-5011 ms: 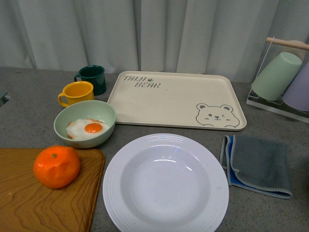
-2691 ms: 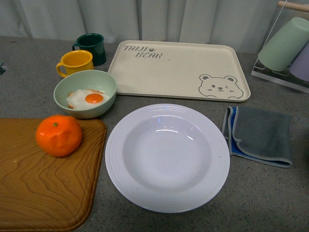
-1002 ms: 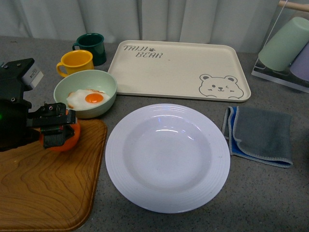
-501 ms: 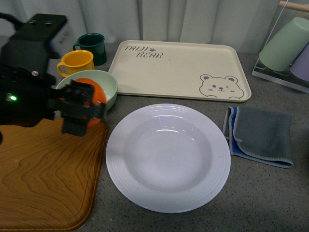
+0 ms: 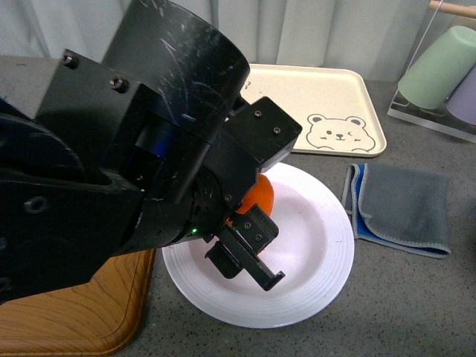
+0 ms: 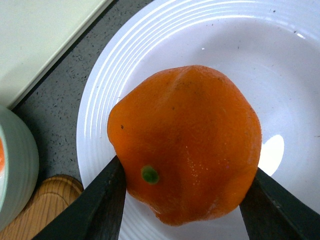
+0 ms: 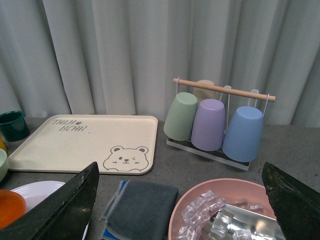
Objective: Place orange and plate with both arms
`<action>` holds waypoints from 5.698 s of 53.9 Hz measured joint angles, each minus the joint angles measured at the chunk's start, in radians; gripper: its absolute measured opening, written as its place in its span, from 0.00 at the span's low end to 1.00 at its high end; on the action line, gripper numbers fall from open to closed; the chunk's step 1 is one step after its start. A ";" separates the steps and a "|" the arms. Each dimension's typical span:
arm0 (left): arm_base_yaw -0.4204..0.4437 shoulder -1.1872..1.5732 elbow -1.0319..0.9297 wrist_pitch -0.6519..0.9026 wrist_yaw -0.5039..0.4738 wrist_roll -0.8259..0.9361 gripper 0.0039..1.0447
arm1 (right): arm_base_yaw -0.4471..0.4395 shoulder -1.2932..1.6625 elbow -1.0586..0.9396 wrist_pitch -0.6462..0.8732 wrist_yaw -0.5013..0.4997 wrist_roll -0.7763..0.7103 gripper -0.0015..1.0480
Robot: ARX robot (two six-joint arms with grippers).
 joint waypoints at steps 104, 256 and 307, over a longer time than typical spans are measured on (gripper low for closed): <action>0.306 -0.438 -0.588 0.921 -0.181 -0.330 0.13 | 0.000 0.000 0.000 0.000 0.000 0.000 0.91; 0.603 -1.934 -0.781 -0.344 0.114 -0.343 0.94 | 0.213 1.569 0.467 0.306 -0.266 0.450 0.91; 0.603 -1.934 -0.781 -0.344 0.114 -0.343 0.94 | 0.255 2.081 0.811 0.253 -0.500 0.758 0.91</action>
